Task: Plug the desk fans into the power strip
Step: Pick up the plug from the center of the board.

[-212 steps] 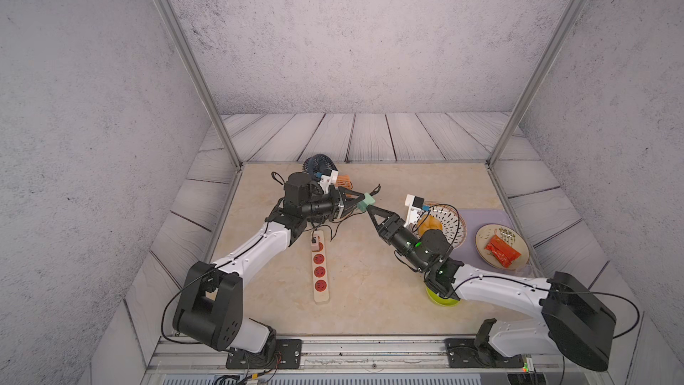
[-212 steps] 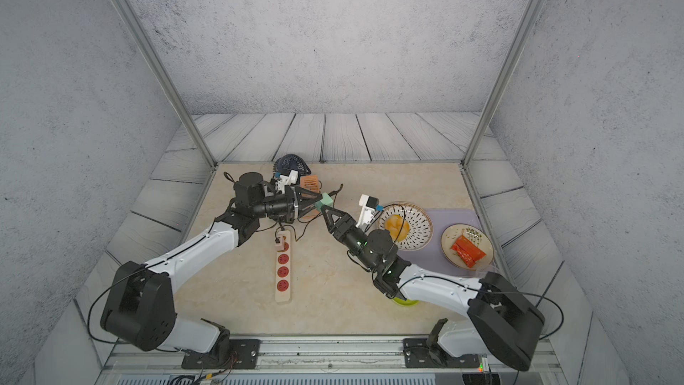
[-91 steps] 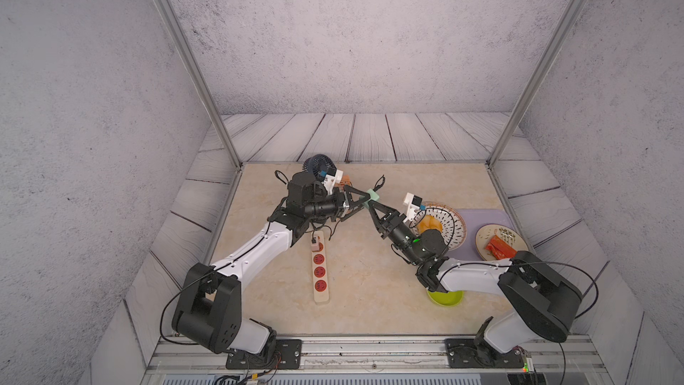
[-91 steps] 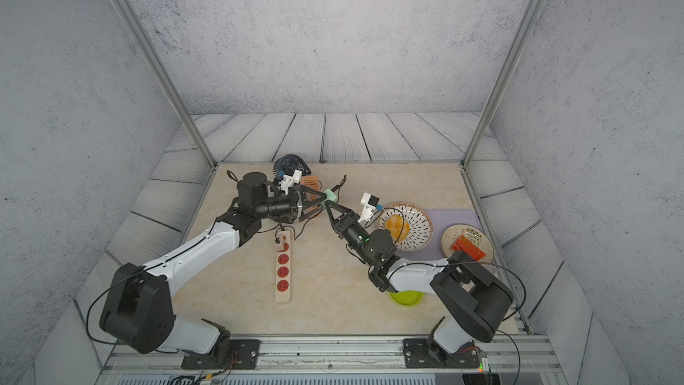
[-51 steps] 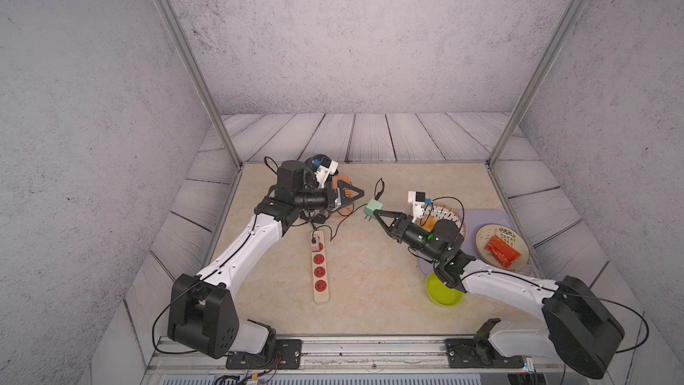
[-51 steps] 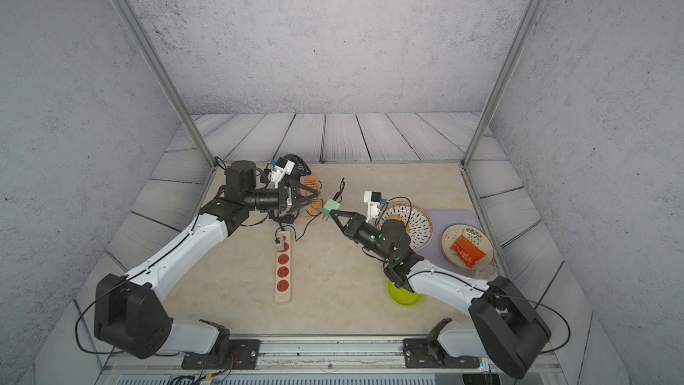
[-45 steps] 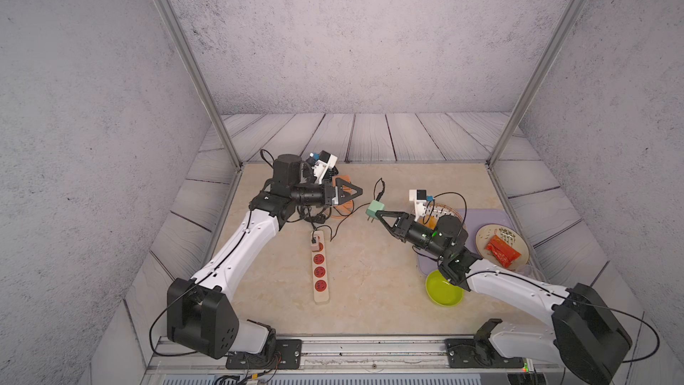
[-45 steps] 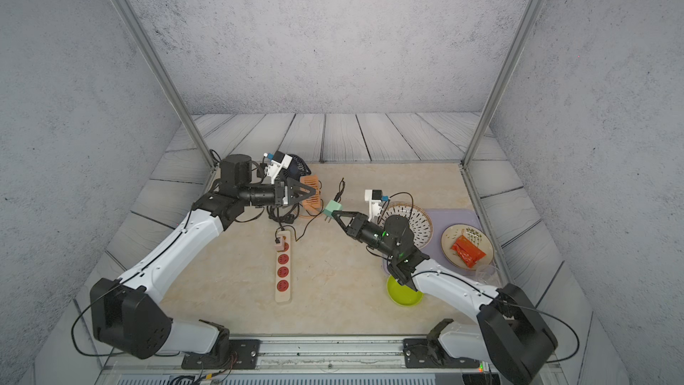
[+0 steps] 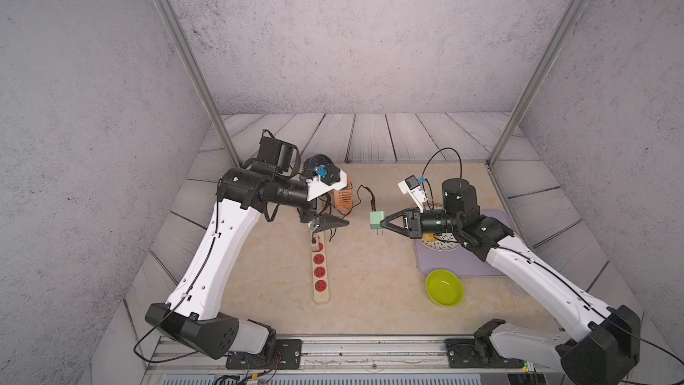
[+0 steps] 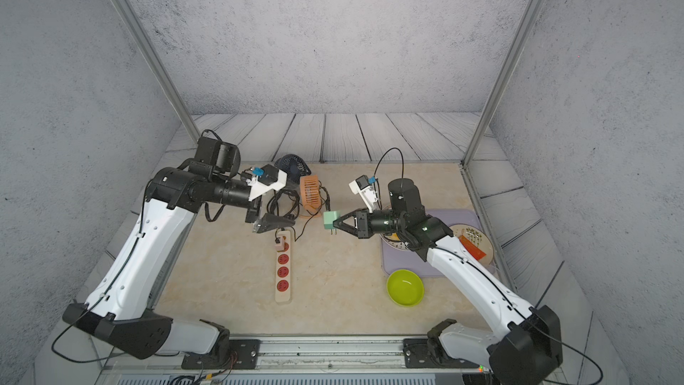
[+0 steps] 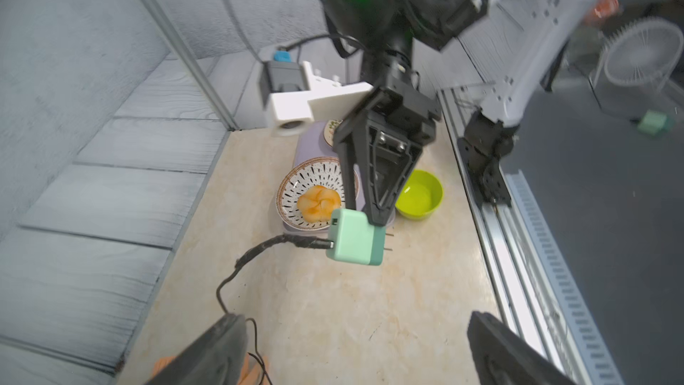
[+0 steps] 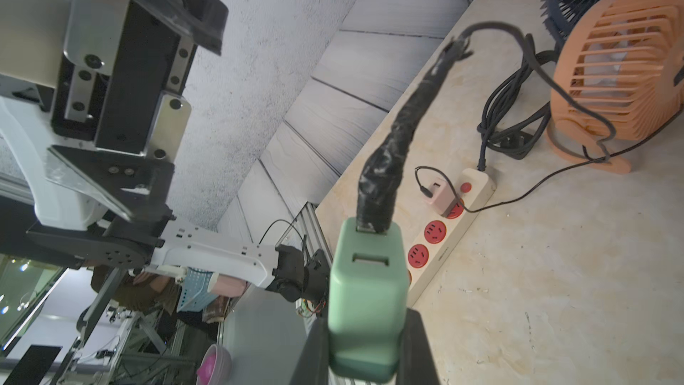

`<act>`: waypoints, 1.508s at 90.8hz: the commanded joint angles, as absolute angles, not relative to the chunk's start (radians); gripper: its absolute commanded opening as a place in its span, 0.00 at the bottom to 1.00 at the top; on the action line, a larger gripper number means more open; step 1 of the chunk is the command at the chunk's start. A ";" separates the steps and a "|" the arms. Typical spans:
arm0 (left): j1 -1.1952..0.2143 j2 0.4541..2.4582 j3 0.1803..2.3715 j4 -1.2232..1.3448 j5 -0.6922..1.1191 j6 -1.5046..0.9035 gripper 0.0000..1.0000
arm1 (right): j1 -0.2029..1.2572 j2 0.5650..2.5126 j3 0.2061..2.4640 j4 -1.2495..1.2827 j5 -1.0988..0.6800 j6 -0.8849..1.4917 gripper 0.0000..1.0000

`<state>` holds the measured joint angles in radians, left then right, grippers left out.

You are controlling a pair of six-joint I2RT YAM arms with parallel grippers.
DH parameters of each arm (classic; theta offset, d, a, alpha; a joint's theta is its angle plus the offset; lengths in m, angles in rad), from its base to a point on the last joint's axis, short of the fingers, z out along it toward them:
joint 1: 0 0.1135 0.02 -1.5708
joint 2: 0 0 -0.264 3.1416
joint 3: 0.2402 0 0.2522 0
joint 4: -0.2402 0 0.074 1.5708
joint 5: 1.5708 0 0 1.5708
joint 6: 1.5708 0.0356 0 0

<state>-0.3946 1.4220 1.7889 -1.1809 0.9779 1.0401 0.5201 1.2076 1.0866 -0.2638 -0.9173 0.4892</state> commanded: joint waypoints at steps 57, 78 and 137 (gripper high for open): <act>-0.567 1.538 1.947 -1.458 0.808 2.031 0.97 | 0.515 1.352 1.400 -0.937 -1.051 -0.163 0.00; -0.608 1.542 1.875 -1.368 0.684 2.262 0.99 | 0.516 1.391 1.427 -0.974 -1.046 -0.209 0.00; -0.669 1.576 1.741 -1.118 0.763 2.415 0.80 | 0.527 1.428 1.462 -0.978 -1.047 -0.207 0.00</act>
<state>-0.6582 1.5646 1.7470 -1.1397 0.6949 2.0583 0.5224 1.4277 1.4322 -0.9699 -1.0195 -0.1955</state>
